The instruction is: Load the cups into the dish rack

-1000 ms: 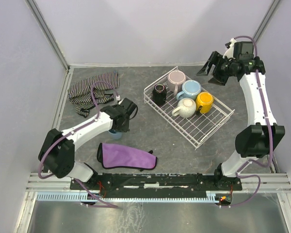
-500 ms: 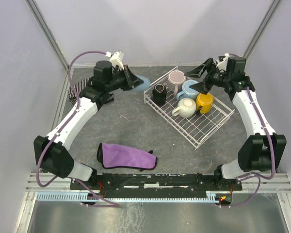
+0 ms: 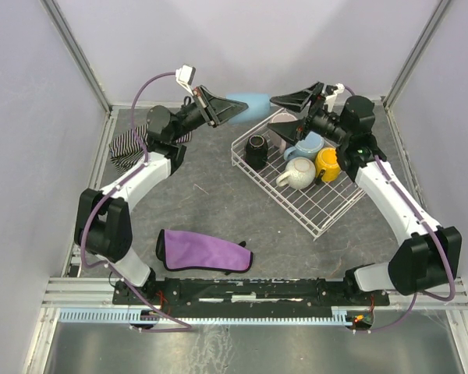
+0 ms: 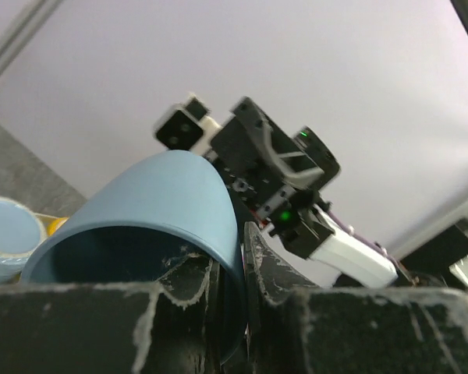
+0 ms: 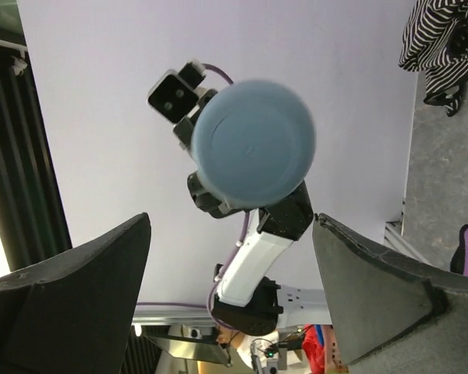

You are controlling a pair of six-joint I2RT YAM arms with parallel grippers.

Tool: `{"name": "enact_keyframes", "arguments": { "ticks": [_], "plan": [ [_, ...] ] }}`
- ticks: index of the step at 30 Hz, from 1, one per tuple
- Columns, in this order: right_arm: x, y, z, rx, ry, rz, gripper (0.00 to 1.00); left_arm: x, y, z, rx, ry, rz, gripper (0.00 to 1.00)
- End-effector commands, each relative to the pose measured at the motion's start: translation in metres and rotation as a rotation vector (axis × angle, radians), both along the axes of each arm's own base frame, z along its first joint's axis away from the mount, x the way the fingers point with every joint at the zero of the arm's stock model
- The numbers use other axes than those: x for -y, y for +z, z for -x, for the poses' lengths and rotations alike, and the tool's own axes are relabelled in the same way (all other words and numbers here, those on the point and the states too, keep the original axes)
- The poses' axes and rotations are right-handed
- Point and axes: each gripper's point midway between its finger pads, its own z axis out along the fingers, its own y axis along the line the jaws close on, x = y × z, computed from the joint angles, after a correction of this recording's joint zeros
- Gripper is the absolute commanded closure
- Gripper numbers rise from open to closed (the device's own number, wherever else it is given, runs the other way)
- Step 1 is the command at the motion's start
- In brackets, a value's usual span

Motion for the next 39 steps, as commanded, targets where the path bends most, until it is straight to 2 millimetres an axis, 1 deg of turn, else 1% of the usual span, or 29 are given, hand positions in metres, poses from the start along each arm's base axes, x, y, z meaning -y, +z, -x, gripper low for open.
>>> {"name": "enact_keyframes", "arguments": {
  "ticks": [1, 4, 8, 14, 20, 24, 29, 33, 35, 36, 39],
  "plan": [
    [-0.005, 0.028, -0.008, 0.028, -0.020, -0.064, 0.07, -0.005, 0.049, 0.044, 0.204, -0.130, 0.063, 0.97],
    [-0.009, 0.027, -0.010, 0.015, -0.004, -0.060, 0.07, -0.005, 0.050, 0.051, 0.223, -0.156, 0.058, 0.97],
    [-0.016, 0.024, -0.013, 0.008, 0.009, -0.058, 0.07, -0.003, 0.045, 0.052, 0.223, -0.163, 0.026, 0.97],
    [-0.029, 0.029, -0.014, 0.018, 0.038, -0.067, 0.07, -0.001, 0.035, 0.047, 0.219, -0.154, -0.026, 0.97],
    [-0.041, 0.027, -0.009, 0.011, 0.072, -0.073, 0.08, 0.001, 0.030, 0.043, 0.208, -0.152, -0.041, 0.97],
    [-0.044, 0.025, -0.006, 0.009, 0.086, -0.079, 0.11, 0.002, 0.029, 0.042, 0.208, -0.152, -0.044, 0.97],
    [-0.045, 0.024, -0.001, 0.006, 0.095, -0.081, 0.17, 0.003, 0.028, 0.039, 0.206, -0.149, -0.052, 0.97],
    [-0.044, 0.024, 0.002, 0.006, 0.096, -0.088, 0.24, 0.003, 0.027, 0.037, 0.205, -0.146, -0.059, 0.97],
    [-0.044, 0.025, 0.003, 0.009, 0.098, -0.090, 0.31, 0.004, 0.026, 0.036, 0.204, -0.143, -0.062, 0.97],
    [-0.043, 0.026, 0.003, 0.012, 0.099, -0.090, 0.37, 0.004, 0.024, 0.036, 0.202, -0.144, -0.066, 0.97],
    [-0.043, 0.027, 0.005, 0.015, 0.103, -0.090, 0.63, 0.005, 0.020, 0.032, 0.194, -0.135, -0.083, 0.97]
  ]
}}
